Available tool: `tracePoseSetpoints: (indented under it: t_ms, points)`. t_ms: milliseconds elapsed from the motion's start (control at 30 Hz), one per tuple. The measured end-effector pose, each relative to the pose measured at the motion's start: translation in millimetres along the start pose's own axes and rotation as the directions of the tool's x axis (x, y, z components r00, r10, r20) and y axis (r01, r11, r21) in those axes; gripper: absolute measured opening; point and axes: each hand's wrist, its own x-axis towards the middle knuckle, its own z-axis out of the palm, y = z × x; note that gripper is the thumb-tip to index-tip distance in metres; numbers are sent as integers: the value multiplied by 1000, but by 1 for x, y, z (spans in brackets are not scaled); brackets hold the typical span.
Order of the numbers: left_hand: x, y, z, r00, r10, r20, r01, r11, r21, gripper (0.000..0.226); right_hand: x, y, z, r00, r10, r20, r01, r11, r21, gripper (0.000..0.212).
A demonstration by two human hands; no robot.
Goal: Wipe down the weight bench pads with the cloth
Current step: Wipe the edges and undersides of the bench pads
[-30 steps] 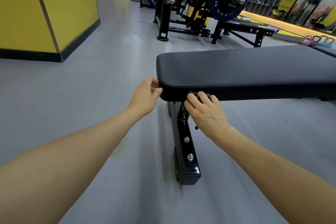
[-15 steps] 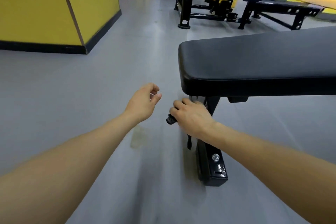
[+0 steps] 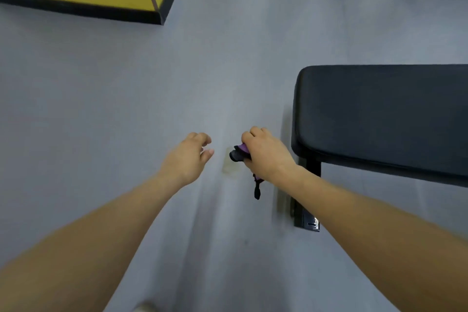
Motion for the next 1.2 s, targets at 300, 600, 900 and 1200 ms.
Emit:
tracePoseSetpoints:
  t_ms: [300, 600, 900, 1200]
  points:
    - [-54, 91, -236, 994, 70, 78, -69, 998, -12, 31, -16, -71, -255, 991, 129, -19, -128, 989, 69, 27]
    - [-9, 180, -394, 957, 232, 175, -247, 966, 71, 37, -25, -69, -415, 939, 332, -87, -330, 943, 36, 24]
    - [108, 290, -440, 925, 322, 205, -345, 934, 92, 33, 38, 50, -493, 786, 609, -111, -608, 793, 46, 18]
    - [247, 398, -478, 853, 415, 317, -463, 882, 92, 29, 123, 154, -583, 678, 721, -140, -696, 692, 192, 18]
